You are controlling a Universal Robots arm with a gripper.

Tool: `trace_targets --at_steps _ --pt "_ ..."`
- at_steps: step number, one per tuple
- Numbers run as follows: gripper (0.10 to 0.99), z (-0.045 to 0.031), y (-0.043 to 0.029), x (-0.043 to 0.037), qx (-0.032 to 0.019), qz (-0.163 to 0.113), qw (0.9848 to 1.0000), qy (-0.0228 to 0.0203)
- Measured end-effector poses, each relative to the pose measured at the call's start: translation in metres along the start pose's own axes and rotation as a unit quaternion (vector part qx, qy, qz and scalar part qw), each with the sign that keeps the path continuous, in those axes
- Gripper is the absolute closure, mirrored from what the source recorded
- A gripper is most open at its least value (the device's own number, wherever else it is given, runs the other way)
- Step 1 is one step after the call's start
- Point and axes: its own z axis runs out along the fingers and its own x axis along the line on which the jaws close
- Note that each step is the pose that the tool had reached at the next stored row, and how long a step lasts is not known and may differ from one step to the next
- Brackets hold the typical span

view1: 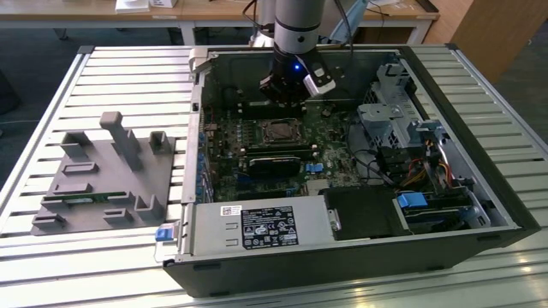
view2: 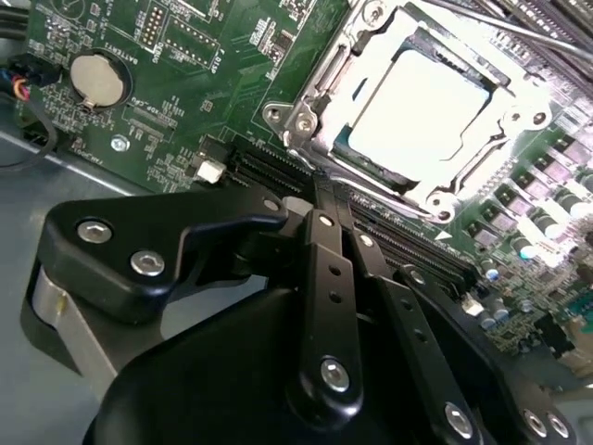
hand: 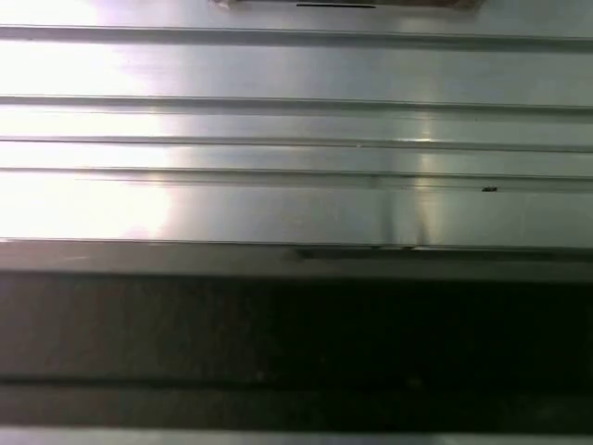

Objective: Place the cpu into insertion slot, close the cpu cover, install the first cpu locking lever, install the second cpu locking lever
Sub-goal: 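Install the first cpu locking lever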

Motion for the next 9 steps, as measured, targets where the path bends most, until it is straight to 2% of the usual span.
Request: trace_targets --at_steps 9 --pt "0.980 -0.0003 -0.0051 0.0000 -0.0002 0.000 1.0000 0.0000"
